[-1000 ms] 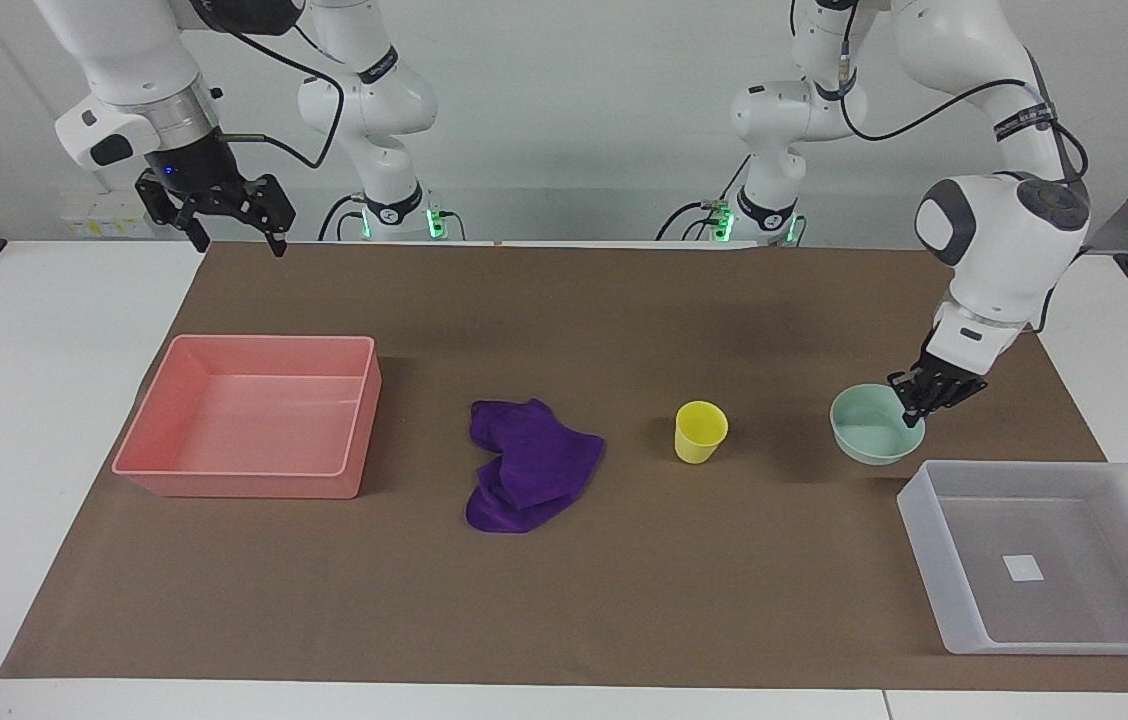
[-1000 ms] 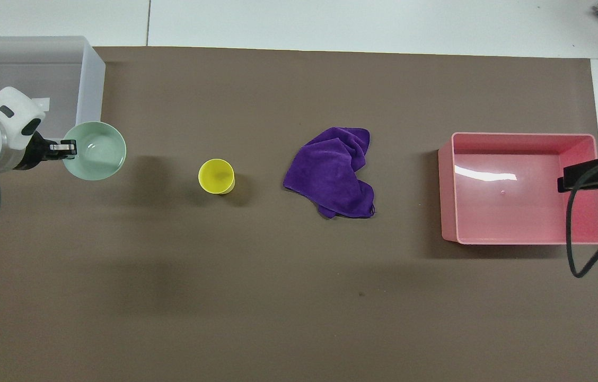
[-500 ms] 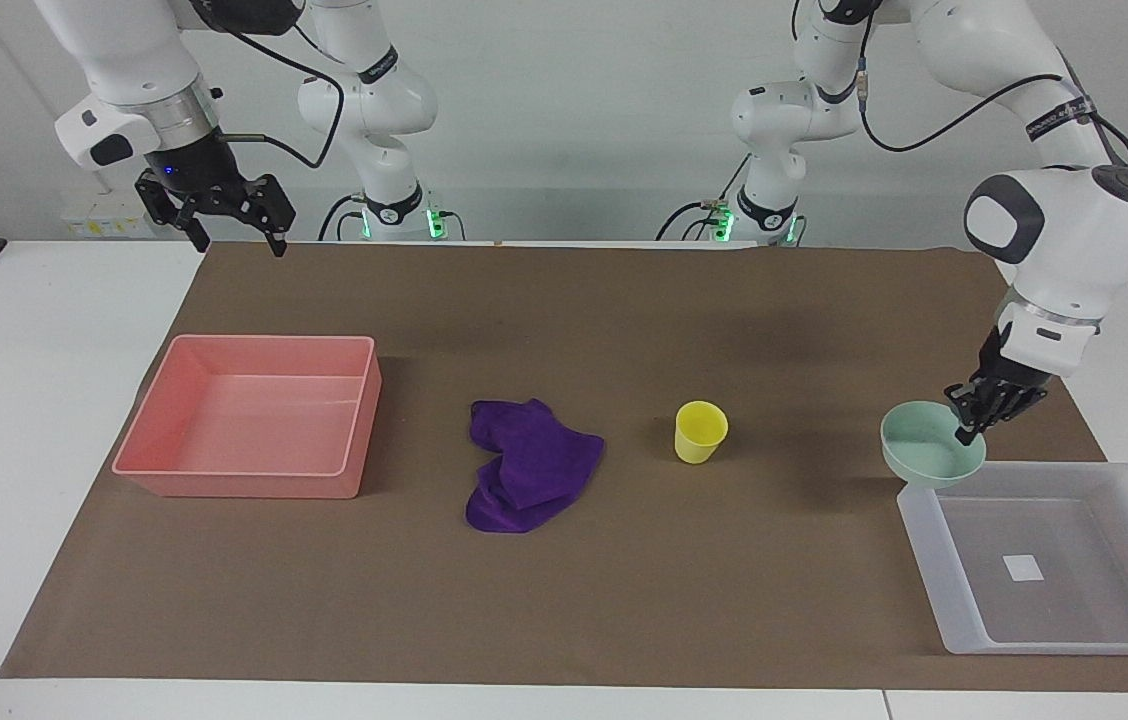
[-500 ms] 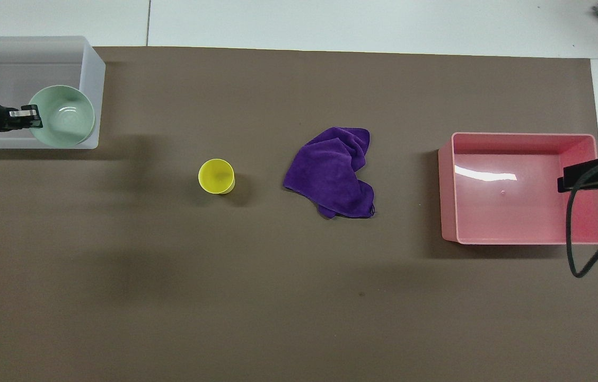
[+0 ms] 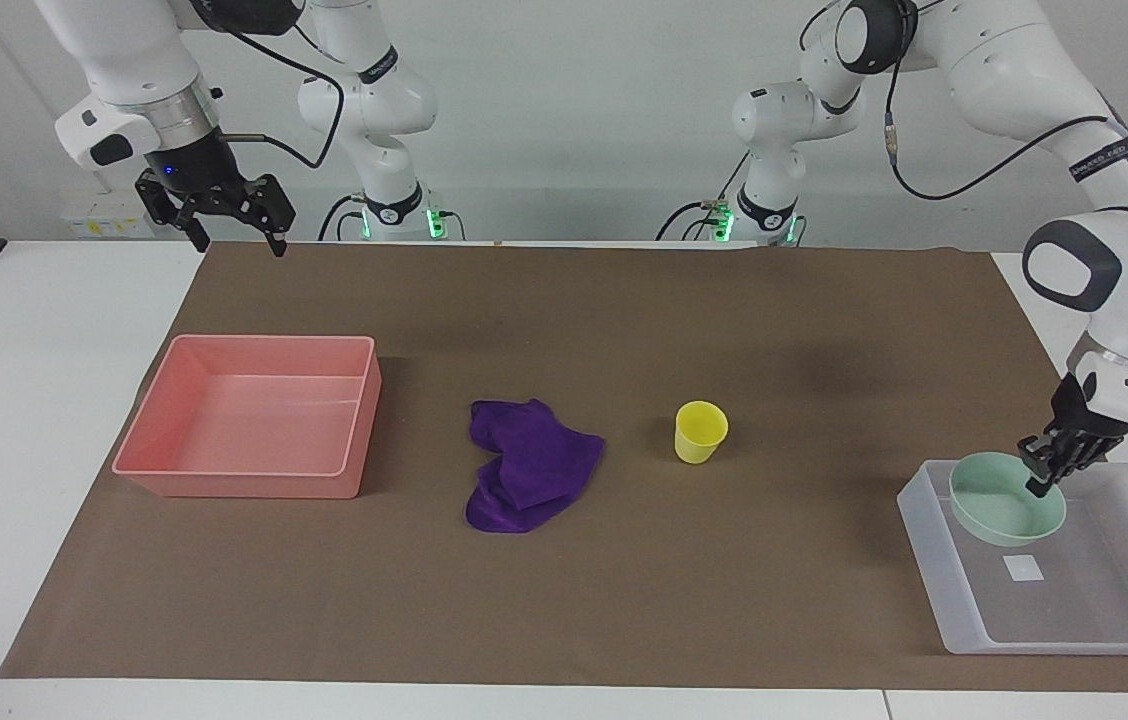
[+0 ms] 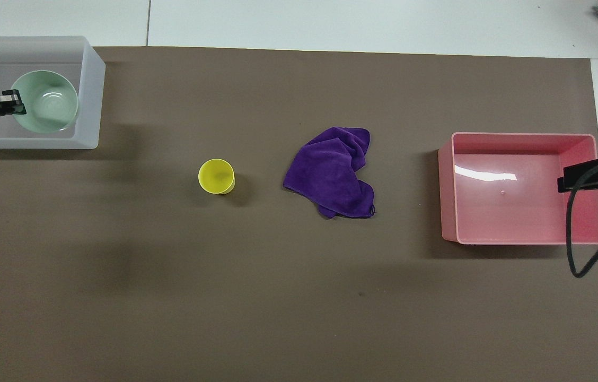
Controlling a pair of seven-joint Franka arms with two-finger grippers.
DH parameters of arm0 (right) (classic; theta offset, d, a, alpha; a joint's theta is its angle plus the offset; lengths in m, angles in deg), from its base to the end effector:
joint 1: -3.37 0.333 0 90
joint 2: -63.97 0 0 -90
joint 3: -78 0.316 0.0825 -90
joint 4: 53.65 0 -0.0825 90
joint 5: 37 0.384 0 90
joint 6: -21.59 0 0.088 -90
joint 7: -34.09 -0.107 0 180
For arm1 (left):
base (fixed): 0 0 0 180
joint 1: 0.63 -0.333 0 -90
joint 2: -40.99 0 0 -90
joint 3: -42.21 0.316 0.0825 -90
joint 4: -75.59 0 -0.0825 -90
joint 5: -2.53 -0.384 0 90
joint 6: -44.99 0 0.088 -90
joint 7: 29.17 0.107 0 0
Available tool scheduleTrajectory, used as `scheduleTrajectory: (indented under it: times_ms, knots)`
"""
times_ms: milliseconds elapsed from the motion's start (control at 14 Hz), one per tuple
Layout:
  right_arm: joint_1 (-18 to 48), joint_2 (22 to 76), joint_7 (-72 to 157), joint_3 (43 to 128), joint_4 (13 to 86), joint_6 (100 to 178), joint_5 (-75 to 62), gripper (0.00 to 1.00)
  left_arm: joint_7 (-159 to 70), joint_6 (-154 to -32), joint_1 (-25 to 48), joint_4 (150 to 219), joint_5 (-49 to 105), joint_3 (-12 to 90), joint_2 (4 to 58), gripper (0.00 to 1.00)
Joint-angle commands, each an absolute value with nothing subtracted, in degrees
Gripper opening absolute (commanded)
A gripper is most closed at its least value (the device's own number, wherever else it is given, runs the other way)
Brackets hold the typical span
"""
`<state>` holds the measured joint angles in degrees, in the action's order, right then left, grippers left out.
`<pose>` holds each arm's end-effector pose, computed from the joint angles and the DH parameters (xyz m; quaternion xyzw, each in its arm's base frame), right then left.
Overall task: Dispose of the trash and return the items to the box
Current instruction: 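Lift the green bowl with the left gripper into the clear bin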
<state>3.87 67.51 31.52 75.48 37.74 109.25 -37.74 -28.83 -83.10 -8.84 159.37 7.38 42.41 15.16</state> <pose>0.5307 -0.0209 0.6430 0.9992 -0.0403 -0.0017 0.0051 0.7115 0.1022 0.4568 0.9823 0.0895 0.1627 0.0240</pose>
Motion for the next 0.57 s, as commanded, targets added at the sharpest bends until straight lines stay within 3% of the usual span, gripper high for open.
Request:
scheduleTrajectory:
  times_ms: [0, 500]
  knots:
    - [3.0, 68.5, 32.9, 75.9, 38.4, 108.3, -37.1, 1.0, -25.1, -81.0, -12.0, 151.2, 7.7, 41.6, 8.5, 0.0]
    - [2.5, 68.9, 32.8, 75.5, 39.4, 108.1, -37.1, 1.0, -23.9, -88.1, -14.5, 154.1, 7.6, 41.9, 5.0, 0.0]
